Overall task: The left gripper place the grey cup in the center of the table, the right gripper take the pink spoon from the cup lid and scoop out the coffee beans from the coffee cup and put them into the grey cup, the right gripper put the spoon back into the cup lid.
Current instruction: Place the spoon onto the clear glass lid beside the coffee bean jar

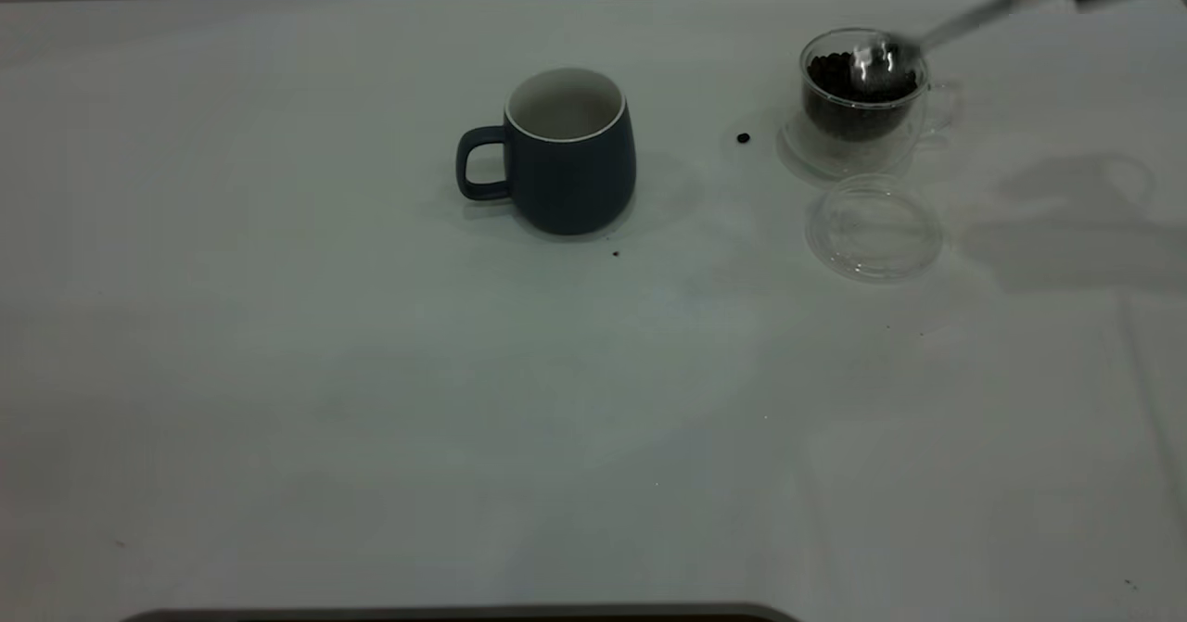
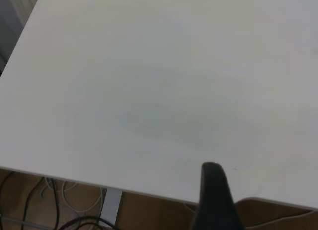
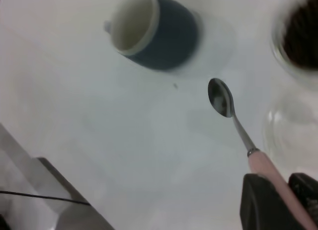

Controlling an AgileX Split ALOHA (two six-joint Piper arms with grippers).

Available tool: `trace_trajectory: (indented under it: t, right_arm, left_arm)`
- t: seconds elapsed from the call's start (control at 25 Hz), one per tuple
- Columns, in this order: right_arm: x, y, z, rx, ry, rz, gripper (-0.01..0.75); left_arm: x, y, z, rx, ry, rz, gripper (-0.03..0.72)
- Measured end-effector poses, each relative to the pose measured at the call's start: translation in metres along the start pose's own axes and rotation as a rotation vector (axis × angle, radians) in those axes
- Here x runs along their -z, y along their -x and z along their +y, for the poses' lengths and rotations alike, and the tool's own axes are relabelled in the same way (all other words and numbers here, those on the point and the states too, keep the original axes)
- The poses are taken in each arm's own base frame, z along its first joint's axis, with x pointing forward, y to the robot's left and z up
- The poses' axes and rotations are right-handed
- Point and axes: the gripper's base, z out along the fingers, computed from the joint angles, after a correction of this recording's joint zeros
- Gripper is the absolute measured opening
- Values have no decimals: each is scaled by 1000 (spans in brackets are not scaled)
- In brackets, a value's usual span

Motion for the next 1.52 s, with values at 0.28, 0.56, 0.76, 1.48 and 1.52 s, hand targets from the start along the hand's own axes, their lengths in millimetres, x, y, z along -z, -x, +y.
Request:
trace_trajectory:
  t: [0.28,0.56,0.76,1.48,1.52]
  right_arm:
    - [-33,-30,-46,-159,16,-5,100]
    - [-60,-53,-73,-252,23,26,100]
    - [-70,-58,-80,-282,40,3,100]
    - [-87,-66,-93,-315,44,-57,133]
    - [-87,-66,-94,-314,38,-56,151]
  left_arm:
    - [0,0,0,0,0,0,567]
    - [0,0,0,0,0,0,567]
    - [0,0,0,0,0,0,567]
    - [0,0,0,-2,0,0,567]
    - [0,0,0,-2,0,0,567]
